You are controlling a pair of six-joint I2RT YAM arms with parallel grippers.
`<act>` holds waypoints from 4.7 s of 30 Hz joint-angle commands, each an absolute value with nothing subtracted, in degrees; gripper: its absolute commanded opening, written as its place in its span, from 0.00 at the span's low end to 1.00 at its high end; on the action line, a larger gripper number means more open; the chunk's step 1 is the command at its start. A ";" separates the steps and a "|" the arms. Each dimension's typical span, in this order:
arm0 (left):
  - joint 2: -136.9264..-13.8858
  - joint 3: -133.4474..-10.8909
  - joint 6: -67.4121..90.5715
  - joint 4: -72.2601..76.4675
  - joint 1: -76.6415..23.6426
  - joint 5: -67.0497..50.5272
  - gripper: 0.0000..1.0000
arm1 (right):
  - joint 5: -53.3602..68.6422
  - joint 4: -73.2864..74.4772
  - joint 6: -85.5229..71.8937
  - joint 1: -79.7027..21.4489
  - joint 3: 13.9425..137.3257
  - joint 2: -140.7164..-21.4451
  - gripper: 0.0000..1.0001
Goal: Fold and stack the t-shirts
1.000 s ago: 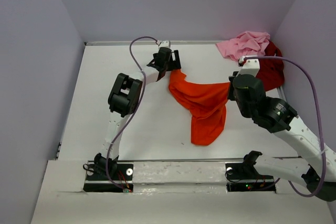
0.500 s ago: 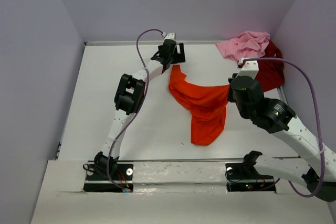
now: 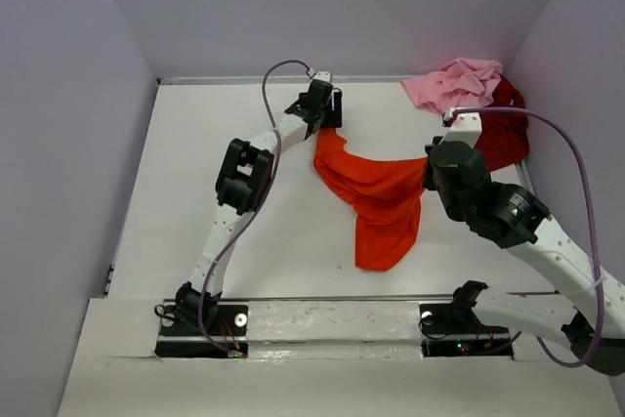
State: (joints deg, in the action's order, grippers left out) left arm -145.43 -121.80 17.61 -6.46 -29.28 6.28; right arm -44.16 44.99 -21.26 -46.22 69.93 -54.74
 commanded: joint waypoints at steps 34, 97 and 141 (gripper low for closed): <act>-96.97 -79.12 19.42 -4.91 -30.67 23.81 0.00 | -46.68 37.80 -19.42 -46.76 68.55 -55.55 0.00; -60.81 -84.47 2.72 -9.59 -37.89 37.54 0.00 | -52.12 13.73 11.78 -42.74 91.42 -66.26 0.00; -62.22 -90.91 0.26 -7.05 -35.35 34.55 0.00 | -42.44 27.70 -4.93 -37.27 101.35 -75.22 0.00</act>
State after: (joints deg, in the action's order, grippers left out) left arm -58.30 -95.31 2.37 -14.72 -37.85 33.30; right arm -36.77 31.86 -4.93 -37.89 103.57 -72.16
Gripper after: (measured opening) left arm 0.026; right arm 0.025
